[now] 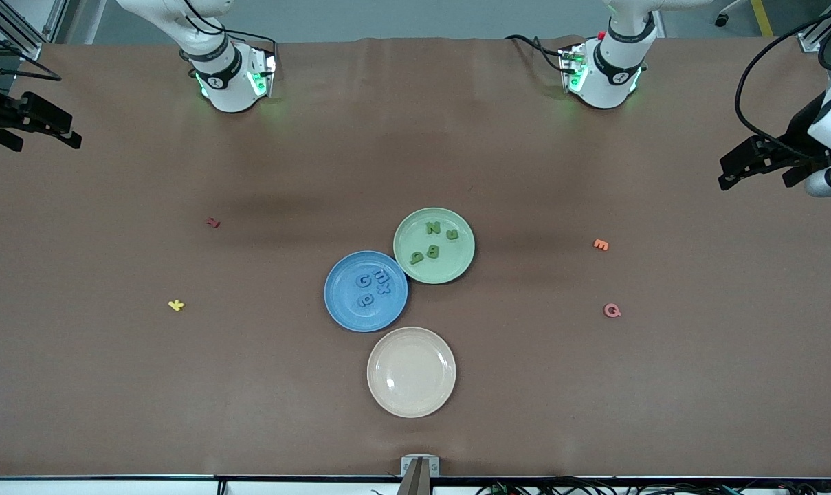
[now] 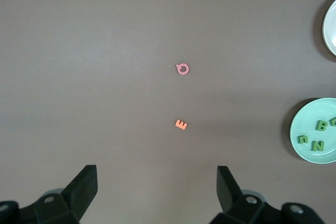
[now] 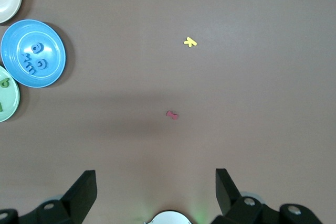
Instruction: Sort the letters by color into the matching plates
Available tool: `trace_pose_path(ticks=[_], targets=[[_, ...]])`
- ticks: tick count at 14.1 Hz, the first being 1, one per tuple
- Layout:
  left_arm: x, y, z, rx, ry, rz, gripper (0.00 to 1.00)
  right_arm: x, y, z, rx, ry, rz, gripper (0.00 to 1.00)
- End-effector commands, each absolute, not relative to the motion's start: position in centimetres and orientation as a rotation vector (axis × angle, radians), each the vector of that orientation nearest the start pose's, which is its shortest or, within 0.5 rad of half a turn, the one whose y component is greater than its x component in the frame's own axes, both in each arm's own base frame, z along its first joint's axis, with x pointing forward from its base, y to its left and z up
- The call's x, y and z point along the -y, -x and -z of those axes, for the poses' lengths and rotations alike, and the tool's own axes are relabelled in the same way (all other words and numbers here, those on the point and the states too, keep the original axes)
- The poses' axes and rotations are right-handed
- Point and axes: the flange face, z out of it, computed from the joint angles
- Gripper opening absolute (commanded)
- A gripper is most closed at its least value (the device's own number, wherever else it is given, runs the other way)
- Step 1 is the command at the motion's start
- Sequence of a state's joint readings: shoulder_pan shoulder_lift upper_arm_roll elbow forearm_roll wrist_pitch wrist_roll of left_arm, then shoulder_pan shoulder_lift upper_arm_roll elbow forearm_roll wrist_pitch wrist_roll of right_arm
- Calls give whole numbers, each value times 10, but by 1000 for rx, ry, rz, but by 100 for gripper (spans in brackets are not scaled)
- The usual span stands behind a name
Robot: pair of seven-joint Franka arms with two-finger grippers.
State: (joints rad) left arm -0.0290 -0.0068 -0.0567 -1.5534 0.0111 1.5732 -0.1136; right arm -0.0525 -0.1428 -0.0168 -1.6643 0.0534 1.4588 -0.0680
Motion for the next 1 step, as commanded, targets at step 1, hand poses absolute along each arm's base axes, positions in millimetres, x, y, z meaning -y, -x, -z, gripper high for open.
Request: trace_pose_path(ticks=[1], targets=[[44,-547,-643,31,3138,39,100,30,-491,-647,2,3080,-86,100]])
